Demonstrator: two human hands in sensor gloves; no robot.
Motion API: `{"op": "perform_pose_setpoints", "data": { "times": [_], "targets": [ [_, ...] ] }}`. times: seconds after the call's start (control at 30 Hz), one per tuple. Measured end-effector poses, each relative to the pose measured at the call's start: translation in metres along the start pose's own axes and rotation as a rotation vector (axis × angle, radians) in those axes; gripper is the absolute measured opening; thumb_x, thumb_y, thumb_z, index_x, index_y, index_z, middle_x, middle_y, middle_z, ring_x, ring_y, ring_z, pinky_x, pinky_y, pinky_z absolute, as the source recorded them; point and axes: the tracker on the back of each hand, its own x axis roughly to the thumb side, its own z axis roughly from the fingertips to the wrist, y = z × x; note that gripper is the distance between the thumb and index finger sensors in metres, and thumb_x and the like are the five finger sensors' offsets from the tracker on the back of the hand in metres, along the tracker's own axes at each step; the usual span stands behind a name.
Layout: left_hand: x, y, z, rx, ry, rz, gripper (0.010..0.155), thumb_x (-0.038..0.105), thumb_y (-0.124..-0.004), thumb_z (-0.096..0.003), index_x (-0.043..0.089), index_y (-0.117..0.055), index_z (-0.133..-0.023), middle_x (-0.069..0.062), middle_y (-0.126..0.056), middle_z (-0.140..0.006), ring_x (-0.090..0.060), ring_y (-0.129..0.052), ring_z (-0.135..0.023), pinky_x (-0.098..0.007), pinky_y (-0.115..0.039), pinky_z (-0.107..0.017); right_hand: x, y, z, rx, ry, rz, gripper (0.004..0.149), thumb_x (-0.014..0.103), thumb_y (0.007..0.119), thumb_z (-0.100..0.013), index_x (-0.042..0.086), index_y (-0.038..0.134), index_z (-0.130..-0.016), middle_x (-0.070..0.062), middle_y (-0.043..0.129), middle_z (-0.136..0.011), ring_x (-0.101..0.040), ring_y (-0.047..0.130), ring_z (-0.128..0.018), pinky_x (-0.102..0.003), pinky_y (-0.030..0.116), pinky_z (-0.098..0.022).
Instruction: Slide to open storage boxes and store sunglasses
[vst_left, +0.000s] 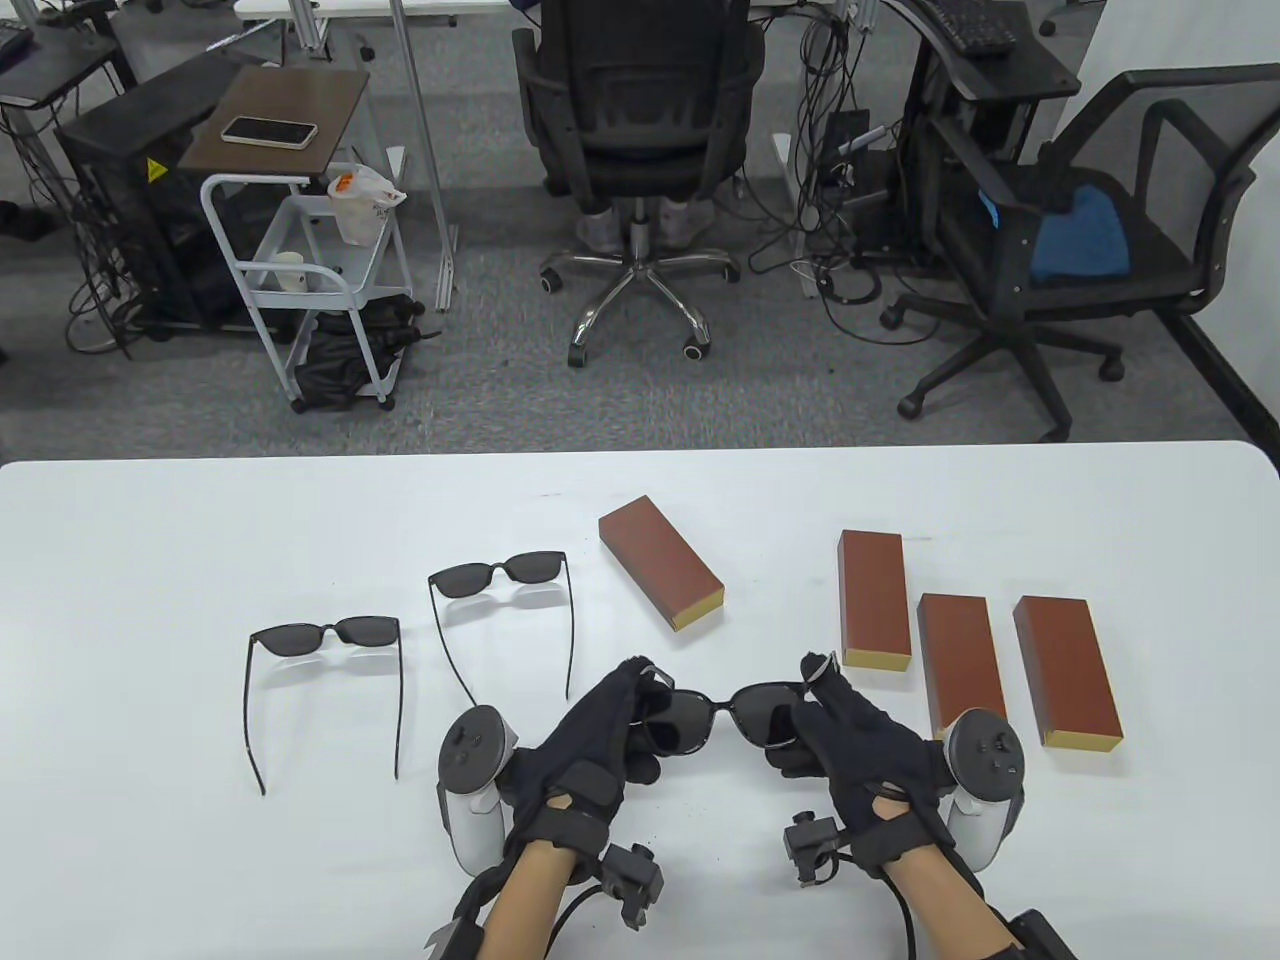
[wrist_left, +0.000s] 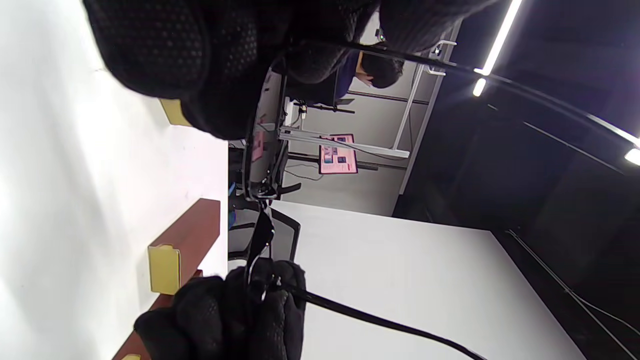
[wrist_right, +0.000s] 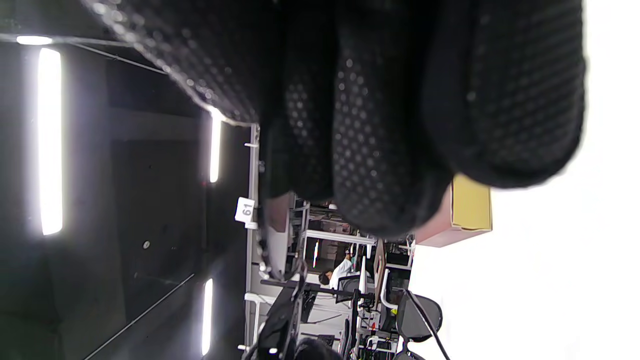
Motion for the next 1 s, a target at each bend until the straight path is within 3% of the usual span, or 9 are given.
{"op": "perform_pose_setpoints", "data": {
  "times": [0.2, 0.33, 0.5, 0.67, 0.87, 1.0],
  "targets": [
    [-0.001, 0.002, 0.0, -0.009, 0.009, 0.028, 0.058, 0.053, -0.062, -0.0606, 0.021, -0.066, -0.11, -0.015, -0.076, -0.106, -0.031, -0.094, -0.076, -0.049, -0.081, -0.051, 0.001, 0.004, -0.001, 0.07, -0.065, -0.034, 0.056, 0.034, 0.09, -0.035, 0.023, 0.07, -0.086, -0.01, 0.1, -0.067, -0.031, 0.106, -0.053, -0.043, 0.093, -0.038],
    [-0.001, 0.003, 0.0, 0.019, 0.011, 0.014, 0.058, 0.051, -0.064, -0.0606, 0.021, -0.066, -0.109, -0.015, -0.076, -0.105, -0.031, -0.093, -0.077, -0.049, -0.081, -0.052, 0.001, 0.008, -0.002, 0.175, -0.105, -0.059, 0.07, 0.044, 0.092, -0.033, 0.022, 0.061, -0.092, -0.012, 0.092, -0.078, -0.034, 0.099, -0.065, -0.046, 0.088, -0.047],
    [-0.002, 0.009, 0.001, 0.076, 0.028, -0.032, 0.054, 0.046, -0.068, -0.0605, 0.02, -0.067, -0.108, -0.015, -0.077, -0.104, -0.029, -0.094, -0.074, -0.048, -0.082, -0.05, -0.003, 0.014, -0.001, 0.326, -0.084, -0.172, 0.068, 0.052, 0.079, -0.039, 0.024, 0.055, -0.097, -0.015, 0.082, -0.089, -0.04, 0.089, -0.076, -0.05, 0.08, -0.055],
    [0.0, 0.011, 0.002, 0.147, 0.03, -0.077, 0.049, 0.039, -0.073, -0.0589, 0.021, -0.072, -0.105, -0.013, -0.082, -0.099, -0.026, -0.097, -0.069, -0.046, -0.084, -0.047, -0.006, 0.019, 0.0, 0.373, -0.055, -0.255, 0.063, 0.051, 0.072, -0.043, 0.024, 0.056, -0.097, -0.017, 0.079, -0.092, -0.043, 0.084, -0.079, -0.052, 0.077, -0.057],
    [0.002, 0.012, 0.003, 0.187, 0.017, -0.101, 0.046, 0.034, -0.078, -0.0567, 0.022, -0.077, -0.101, -0.011, -0.088, -0.095, -0.023, -0.101, -0.065, -0.044, -0.087, -0.045, -0.009, 0.016, 0.001, 0.3, -0.038, -0.252, 0.058, 0.055, 0.067, -0.044, 0.023, 0.066, -0.092, -0.015, 0.085, -0.087, -0.042, 0.089, -0.074, -0.051, 0.08, -0.054],
    [0.003, 0.01, 0.004, 0.213, 0.002, -0.116, 0.045, 0.032, -0.081, -0.0549, 0.023, -0.08, -0.099, -0.01, -0.091, -0.091, -0.022, -0.102, -0.061, -0.043, -0.089, -0.044, -0.01, 0.014, 0.0, 0.262, -0.03, -0.234, 0.055, 0.057, 0.069, -0.045, 0.023, 0.073, -0.087, -0.013, 0.093, -0.077, -0.037, 0.098, -0.063, -0.047, 0.086, -0.046]
  ]
}}
